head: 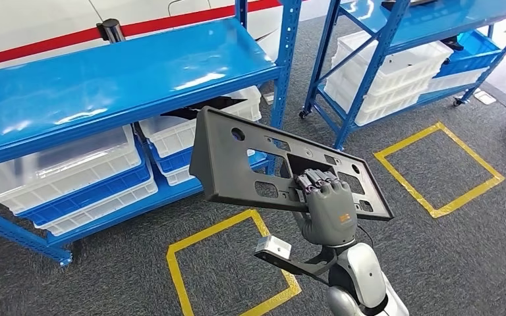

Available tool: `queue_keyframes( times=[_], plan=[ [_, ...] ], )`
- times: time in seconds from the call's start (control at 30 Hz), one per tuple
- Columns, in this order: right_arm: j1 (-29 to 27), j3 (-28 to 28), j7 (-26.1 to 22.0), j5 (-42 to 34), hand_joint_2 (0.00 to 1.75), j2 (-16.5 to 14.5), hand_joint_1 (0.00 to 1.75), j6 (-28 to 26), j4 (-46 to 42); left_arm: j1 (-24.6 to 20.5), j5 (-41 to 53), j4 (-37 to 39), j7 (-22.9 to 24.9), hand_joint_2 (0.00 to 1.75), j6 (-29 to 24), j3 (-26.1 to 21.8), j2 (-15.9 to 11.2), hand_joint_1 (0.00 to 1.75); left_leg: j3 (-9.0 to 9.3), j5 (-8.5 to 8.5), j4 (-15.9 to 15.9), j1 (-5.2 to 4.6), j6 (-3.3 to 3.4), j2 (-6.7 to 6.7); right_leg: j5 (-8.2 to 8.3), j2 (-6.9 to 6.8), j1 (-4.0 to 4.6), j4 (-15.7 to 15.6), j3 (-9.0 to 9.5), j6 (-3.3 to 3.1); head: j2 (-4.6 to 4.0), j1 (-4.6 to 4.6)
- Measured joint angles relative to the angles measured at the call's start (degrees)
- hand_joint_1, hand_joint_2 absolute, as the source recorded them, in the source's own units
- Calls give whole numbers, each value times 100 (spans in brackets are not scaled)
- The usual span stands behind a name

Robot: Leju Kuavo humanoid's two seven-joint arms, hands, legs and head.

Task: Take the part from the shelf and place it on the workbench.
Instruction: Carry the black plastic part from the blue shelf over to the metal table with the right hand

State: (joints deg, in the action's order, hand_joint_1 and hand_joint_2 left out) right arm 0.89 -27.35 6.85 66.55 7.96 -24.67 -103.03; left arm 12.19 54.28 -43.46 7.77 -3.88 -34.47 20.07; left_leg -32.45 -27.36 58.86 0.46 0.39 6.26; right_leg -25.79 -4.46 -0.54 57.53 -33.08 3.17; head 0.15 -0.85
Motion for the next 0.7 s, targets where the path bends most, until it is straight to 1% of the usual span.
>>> queue_keyframes(
  times=[0.03,0.07,0.1,0.13,0.17,0.2,0.23,0.27,0.3,0.33,0.37,0.4,0.43,0.47,0.5,0.53,0.57,0.6,0.63,0.67,0.7],
  plan=[
    [-12,16,2,10,175,7,175,-1,-1,-9,18,1,-9,0,13,-19,-1,0,23,-4,-15,4,-36,67,18,88,4,-5,-11,-46,0,-3],
    [-31,34,3,24,175,12,175,-1,-5,-20,44,1,-31,0,37,-37,-2,0,37,-26,-5,19,-77,58,34,165,-23,-17,-16,-84,0,-5],
    [-43,50,9,43,175,16,175,-1,-12,-30,72,1,-68,0,71,-54,-5,0,23,-95,64,34,-109,-31,51,240,-48,-31,-4,-121,0,-15],
    [-46,61,15,63,175,14,175,1,-18,-38,107,6,-123,0,110,-80,-13,0,-44,-229,245,46,-132,-173,69,311,-74,-44,11,-160,0,-26],
    [-44,63,23,83,175,5,175,4,-24,-47,153,28,-194,0,155,-119,-33,0,-168,-412,541,55,-142,-357,81,378,-93,-50,13,-191,0,-41],
    [-36,62,31,104,175,-5,175,9,-25,-59,209,73,-267,0,191,-182,-63,0,-333,-611,913,53,-140,-492,86,448,-78,-47,9,-211,0,-49],
    [-32,58,40,127,175,-22,175,14,-21,-75,285,132,-343,0,221,-261,-96,0,-496,-760,1268,51,-136,-567,90,525,-65,-43,7,-224,0,-54],
    [-31,51,52,148,175,-36,175,19,-18,-93,373,196,-411,0,245,-352,-129,0,-605,-810,1493,50,-131,-607,91,613,-55,-39,7,-229,0,-54],
    [-31,43,65,166,175,-48,175,22,-14,-111,453,252,-461,0,257,-442,-155,0,-628,-746,1521,52,-123,-631,90,703,-49,-34,12,-229,1,-55],
    [-30,35,78,180,175,-59,175,24,-12,-124,518,290,-497,0,266,-520,-176,0,-547,-573,1319,57,-114,-661,89,794,-48,-26,20,-227,1,-55],
    [-28,26,85,187,175,-68,175,25,-11,-135,558,319,-518,0,268,-586,-195,0,-402,-352,973,70,-105,-742,84,880,-50,-13,23,-222,1,-56],
    [-23,20,89,190,175,-77,175,25,-11,-144,586,349,-529,0,268,-642,-211,0,-255,-181,617,91,-100,-898,75,958,-42,14,12,-208,1,-56],
    [-13,15,91,192,175,-85,175,25,-11,-154,606,376,-537,0,267,-690,-223,0,-146,-72,341,110,-96,-1040,66,1030,-38,46,-18,-189,0,-52],
    [-3,11,92,193,175,-91,175,25,-11,-168,621,399,-542,0,266,-731,-230,0,-98,-37,194,114,-89,-1148,63,1090,-40,70,-59,-162,0,-50],
    [3,7,93,195,175,-93,175,25,-11,-183,632,418,-545,0,266,-766,-233,0,-91,-51,152,103,-74,-1188,70,1151,-42,84,-102,-129,0,-48],
    [7,2,94,196,175,-93,175,25,-11,-202,635,428,-549,0,264,-787,-235,0,-95,-43,141,86,-48,-1125,84,1215,-56,83,-140,-98,0,-47],
    [0,-4,94,196,175,-92,175,24,-11,-216,638,433,-551,0,264,-800,-236,0,-93,-28,127,75,-14,-1049,88,1219,-67,95,-178,-69,0,-52],
    [-1,-13,95,197,175,-91,175,23,-12,-226,639,437,-553,0,264,-807,-237,0,-88,-14,112,74,28,-974,58,1129,-61,163,-237,-51,0,-39],
    [4,-21,96,197,175,-90,175,23,-13,-231,640,439,-555,0,263,-811,-238,0,-84,-4,97,78,68,-893,-18,978,-54,329,-340,-43,0,-16],
    [11,-30,96,197,175,-90,175,23,-13,-234,641,443,-556,0,263,-815,-238,0,-83,0,88,78,99,-813,-137,785,-48,608,-491,-45,0,3],
    [21,-38,96,197,175,-90,175,23,-13,-234,642,449,-556,0,263,-818,-239,0,-87,-4,87,70,121,-733,-285,628,-40,985,-684,-50,0,27]
  ],
)
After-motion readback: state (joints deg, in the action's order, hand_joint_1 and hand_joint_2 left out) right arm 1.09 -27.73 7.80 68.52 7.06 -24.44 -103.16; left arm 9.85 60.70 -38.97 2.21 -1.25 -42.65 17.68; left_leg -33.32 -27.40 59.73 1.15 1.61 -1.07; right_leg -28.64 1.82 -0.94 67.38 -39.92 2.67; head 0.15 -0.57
